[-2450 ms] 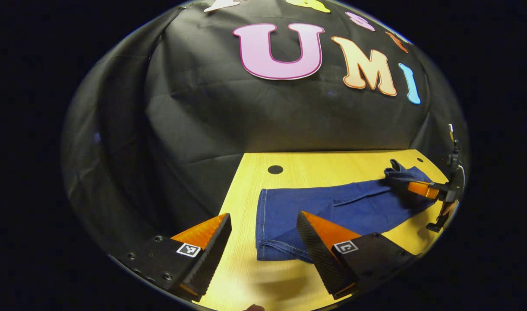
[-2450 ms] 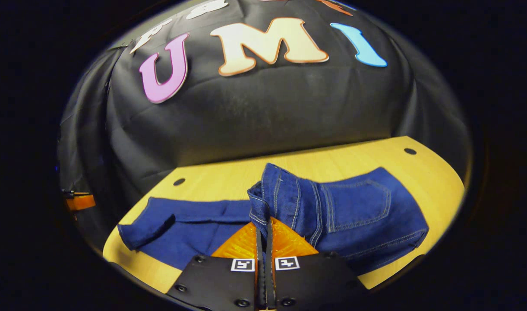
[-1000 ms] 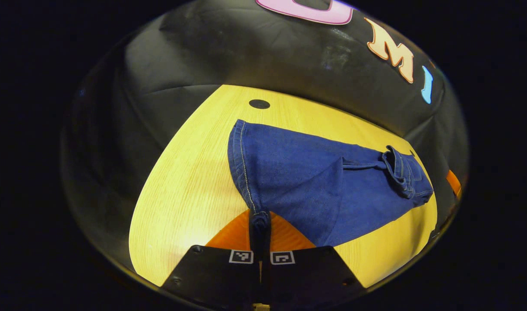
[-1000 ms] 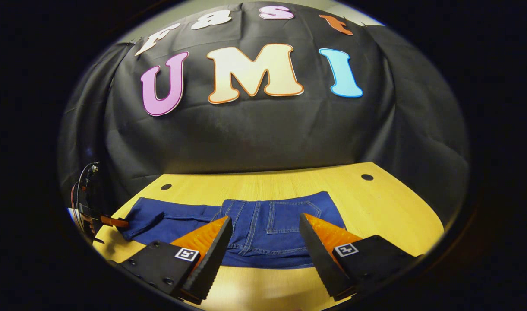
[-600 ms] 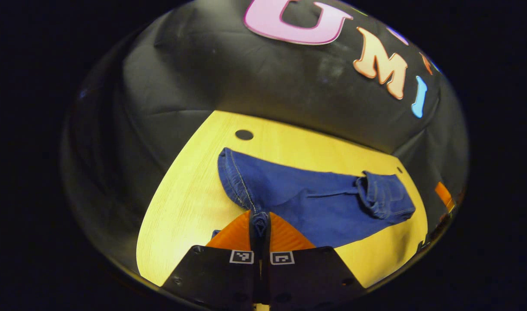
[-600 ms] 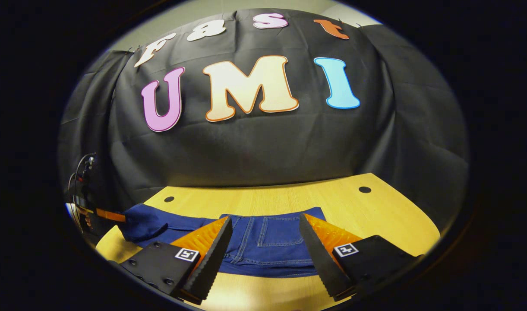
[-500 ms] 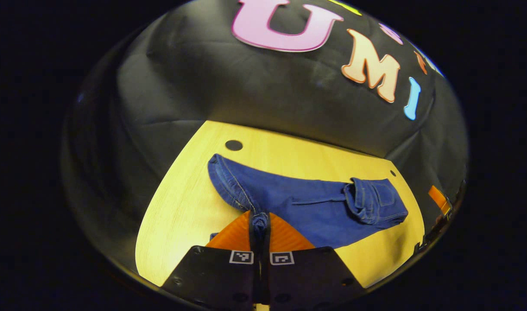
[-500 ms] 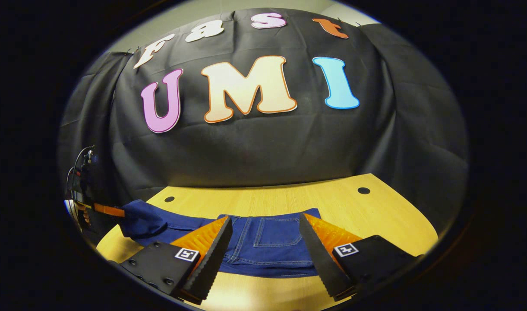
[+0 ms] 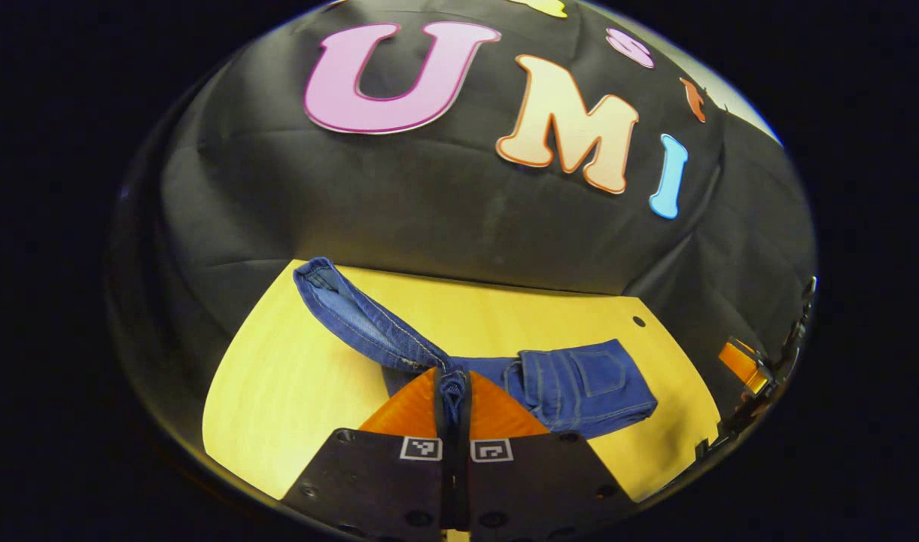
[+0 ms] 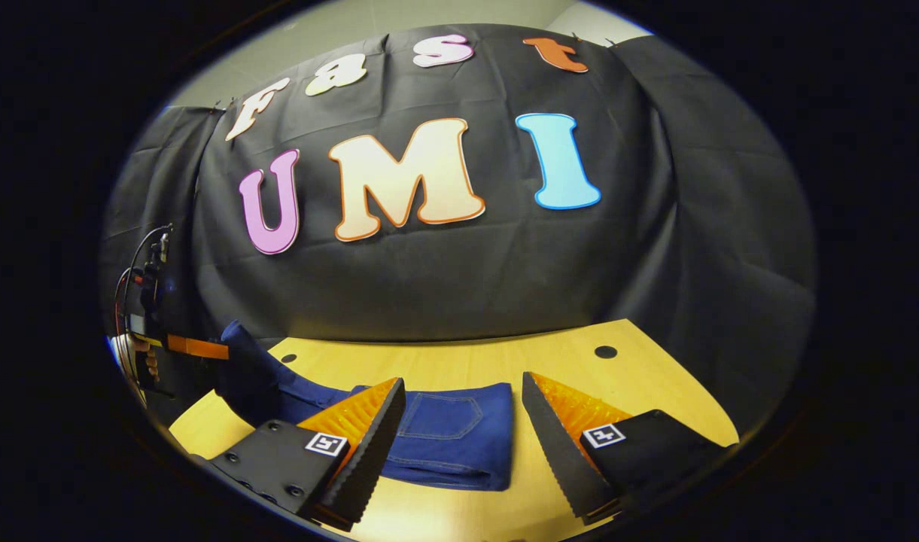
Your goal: Grasp the waist and the cuffs of the jeans and fold them to make the two legs overlap; first hold the waist and fold one-third of the jeans toward the cuffs, then hold the cuffs and fold the remaining one-third in the same direction to finish folding.
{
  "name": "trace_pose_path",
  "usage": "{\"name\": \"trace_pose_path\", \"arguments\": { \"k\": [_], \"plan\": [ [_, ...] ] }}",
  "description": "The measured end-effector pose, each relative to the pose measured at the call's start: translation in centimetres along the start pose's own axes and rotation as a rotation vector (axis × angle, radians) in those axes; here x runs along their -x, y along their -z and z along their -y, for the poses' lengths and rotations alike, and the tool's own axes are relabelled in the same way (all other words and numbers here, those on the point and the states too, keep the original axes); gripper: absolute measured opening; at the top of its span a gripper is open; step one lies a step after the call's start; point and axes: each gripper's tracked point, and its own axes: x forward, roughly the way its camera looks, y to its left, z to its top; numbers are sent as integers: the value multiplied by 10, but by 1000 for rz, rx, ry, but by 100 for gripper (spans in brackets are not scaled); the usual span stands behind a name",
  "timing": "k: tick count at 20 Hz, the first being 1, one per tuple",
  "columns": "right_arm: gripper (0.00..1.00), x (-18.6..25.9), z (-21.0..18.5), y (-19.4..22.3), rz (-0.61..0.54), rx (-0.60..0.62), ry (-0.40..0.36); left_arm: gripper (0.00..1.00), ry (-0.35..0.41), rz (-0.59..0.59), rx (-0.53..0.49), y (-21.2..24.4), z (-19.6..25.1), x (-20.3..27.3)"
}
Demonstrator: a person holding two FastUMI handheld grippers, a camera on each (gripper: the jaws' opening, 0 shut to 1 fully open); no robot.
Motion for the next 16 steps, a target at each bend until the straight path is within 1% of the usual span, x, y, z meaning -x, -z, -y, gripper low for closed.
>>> {"name": "trace_pose_path", "arguments": {
  "k": [3, 6, 7, 8, 11, 13, 14, 16],
  "plan": [
    [98, 12, 30, -5, -4, -15, 9, 0, 31, 21, -18, -11, 40, -14],
    [97, 22, 58, -8, 1, -8, 23, 0, 62, 40, -14, -16, 76, -27],
    [97, 26, 66, -8, 0, -7, 29, 2, 76, 35, -18, -15, 89, -30],
    [97, 29, 73, -8, 1, -8, 32, 0, 88, 39, -22, -15, 101, -36],
    [97, 34, 92, -5, -10, -11, 39, 0, 122, 37, -44, -11, 135, -57],
    [98, 38, 102, -3, -14, -4, 39, 0, 158, 38, -24, -3, 161, -77],
    [97, 39, 108, -2, -16, 4, 42, 0, 179, 41, 4, 3, 173, -86],
    [98, 41, 121, 3, -28, 15, 51, 0, 216, 23, 24, 18, 198, -104]
  ]
}}
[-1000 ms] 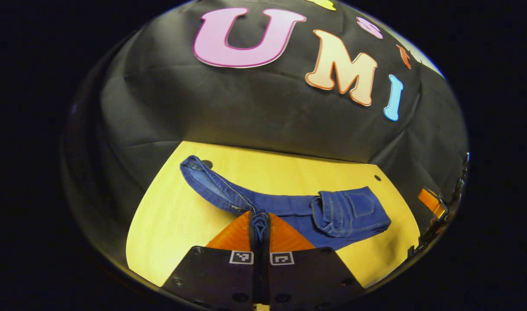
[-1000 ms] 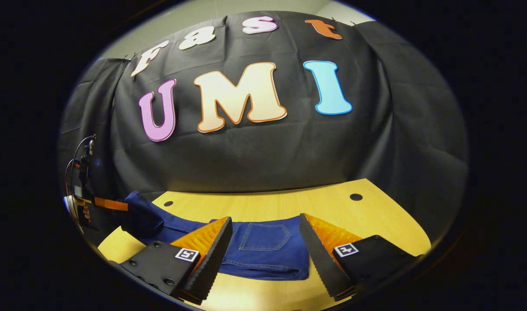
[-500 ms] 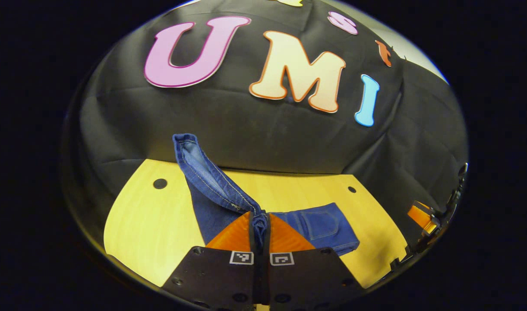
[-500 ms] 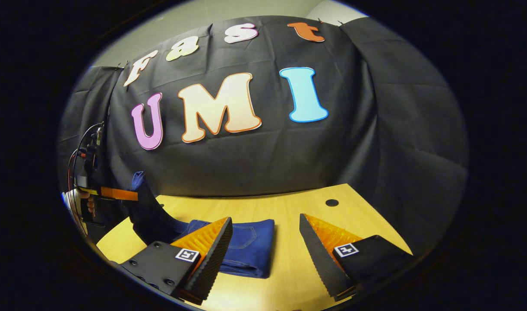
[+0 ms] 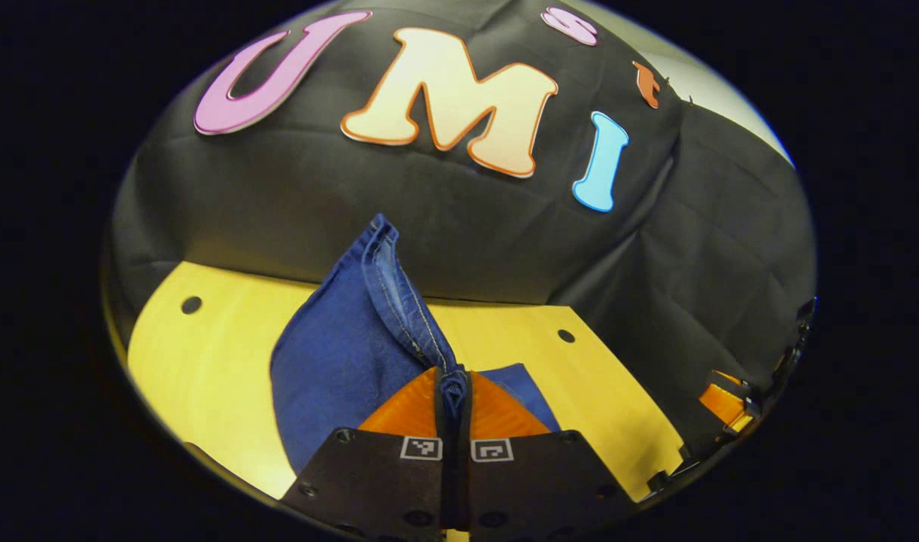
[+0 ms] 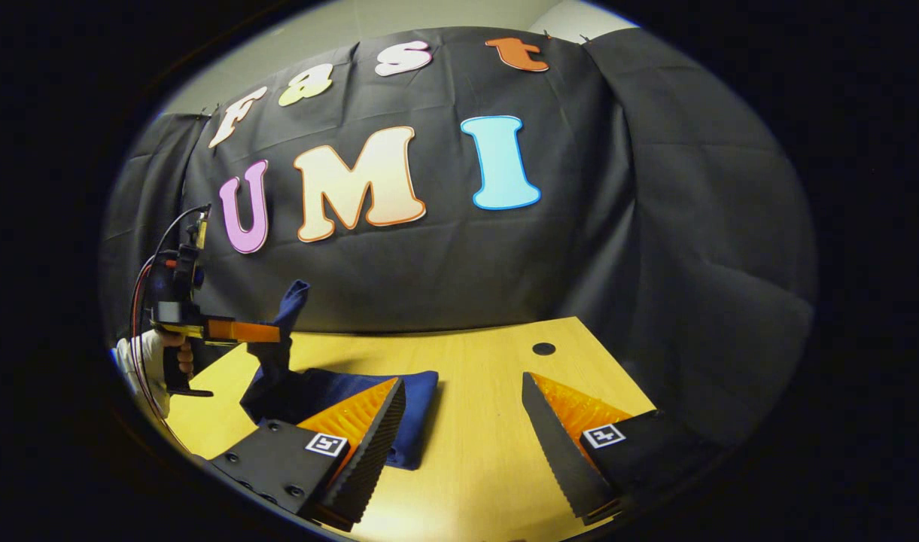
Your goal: Grasp the waist and the cuffs of the jeans and fold them to make the two legs overlap; first hold the waist and fold one-third of the jeans toward the cuffs, then hold the cuffs and fold the remaining one-third in the same direction to finish folding.
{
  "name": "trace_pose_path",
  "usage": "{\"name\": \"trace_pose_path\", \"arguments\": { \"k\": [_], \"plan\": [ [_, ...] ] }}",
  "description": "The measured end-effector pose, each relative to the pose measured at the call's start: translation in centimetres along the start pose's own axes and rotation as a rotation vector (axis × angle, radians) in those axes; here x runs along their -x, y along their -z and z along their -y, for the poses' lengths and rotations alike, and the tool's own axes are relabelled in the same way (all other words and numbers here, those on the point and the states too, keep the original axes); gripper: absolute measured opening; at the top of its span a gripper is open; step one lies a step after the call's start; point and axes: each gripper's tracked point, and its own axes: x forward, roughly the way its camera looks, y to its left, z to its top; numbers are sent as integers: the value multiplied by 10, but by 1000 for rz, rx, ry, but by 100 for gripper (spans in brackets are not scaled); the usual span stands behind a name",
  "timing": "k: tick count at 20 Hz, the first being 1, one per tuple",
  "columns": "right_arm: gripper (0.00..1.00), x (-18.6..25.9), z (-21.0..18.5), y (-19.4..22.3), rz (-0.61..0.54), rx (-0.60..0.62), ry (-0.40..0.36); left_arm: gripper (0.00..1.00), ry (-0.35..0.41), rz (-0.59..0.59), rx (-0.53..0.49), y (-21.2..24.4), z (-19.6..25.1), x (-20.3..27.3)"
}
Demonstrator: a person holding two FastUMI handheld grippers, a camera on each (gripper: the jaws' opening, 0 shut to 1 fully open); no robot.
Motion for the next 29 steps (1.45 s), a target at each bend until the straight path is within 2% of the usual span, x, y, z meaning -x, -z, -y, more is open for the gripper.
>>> {"name": "trace_pose_path", "arguments": {
  "k": [3, 7, 11, 15, 16, 20, 24, 28, 29],
  "plan": [
    [98, 3, 15, 9, -21, 4, -2, 0, 15, -42, -4, 37, 19, -29],
    [98, -1, 27, 22, -56, 19, -23, 0, -22, -103, 7, 84, 21, -51],
    [97, -4, 16, 12, -41, 4, -70, 3, -72, -43, -7, 76, 20, -40],
    [97, 6, -24, -18, 55, -25, -101, 100, -122, 104, -61, 37, 25, 24],
    [97, 13, -37, -25, 79, -36, -111, 96, -142, 146, -87, 27, 24, 48],
    [97, 53, -104, -56, 189, -67, -169, 95, -234, 296, -192, -8, 7, 141],
    [97, 96, -159, -86, 301, -94, -209, 95, -290, 403, -263, -25, 0, 228],
    [97, 129, -201, -94, 358, -108, -247, 95, -298, 457, -273, -29, -4, 281],
    [92, 133, -206, -91, 359, -94, -245, 95, -305, 457, -270, -25, -6, 293]
  ]
}}
